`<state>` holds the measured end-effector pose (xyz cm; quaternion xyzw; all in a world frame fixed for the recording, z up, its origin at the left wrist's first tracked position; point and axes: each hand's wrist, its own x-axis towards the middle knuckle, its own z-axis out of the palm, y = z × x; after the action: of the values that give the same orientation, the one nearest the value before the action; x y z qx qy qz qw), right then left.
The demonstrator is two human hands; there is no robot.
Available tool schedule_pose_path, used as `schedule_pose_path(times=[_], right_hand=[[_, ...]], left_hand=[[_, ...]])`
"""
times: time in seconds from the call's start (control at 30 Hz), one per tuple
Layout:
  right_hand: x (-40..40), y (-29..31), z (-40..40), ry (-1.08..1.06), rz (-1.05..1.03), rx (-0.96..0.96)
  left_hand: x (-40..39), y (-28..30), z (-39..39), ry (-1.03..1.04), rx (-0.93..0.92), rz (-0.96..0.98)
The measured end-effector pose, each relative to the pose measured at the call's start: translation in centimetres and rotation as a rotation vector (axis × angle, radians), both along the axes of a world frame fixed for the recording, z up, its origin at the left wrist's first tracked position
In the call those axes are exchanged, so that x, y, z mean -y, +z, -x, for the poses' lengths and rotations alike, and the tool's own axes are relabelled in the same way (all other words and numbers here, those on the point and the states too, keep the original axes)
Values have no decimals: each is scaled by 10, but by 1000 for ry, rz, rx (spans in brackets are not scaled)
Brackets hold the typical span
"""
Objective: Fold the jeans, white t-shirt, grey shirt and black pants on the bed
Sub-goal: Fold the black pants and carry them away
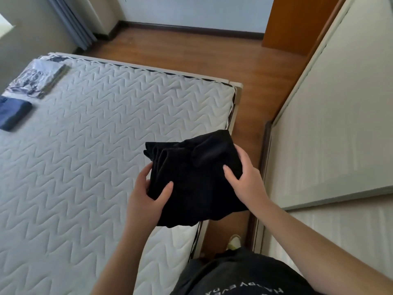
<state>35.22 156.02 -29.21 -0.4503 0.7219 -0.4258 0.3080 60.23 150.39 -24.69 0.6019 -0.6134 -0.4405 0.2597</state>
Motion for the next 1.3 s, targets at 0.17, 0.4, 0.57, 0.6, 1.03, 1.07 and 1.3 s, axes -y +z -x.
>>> schedule_pose_path(times=[0.17,0.4,0.57,0.6,1.03,1.07,1.3], right_hand=[[18,-6,6,23,9,-40],[50,0,43,-29,-12,-107],[72,17,68,-51,-76,-156],[76,18,73,-54,-84,-160],[173,27,157,-111,-114,-245],[185,25,167,-108,-110,-237],[281,-9,251,66,-120,-246]], left_hand=[[22,-11,1,26,10,-12],[84,-21,32,-124,-93,-66],[122,-23,56,-273,-129,-90],[132,-24,61,-287,-136,-103],[239,-28,148,-287,-188,-103],[248,-30,154,-261,-191,-109],[309,-39,225,-175,-134,-140]])
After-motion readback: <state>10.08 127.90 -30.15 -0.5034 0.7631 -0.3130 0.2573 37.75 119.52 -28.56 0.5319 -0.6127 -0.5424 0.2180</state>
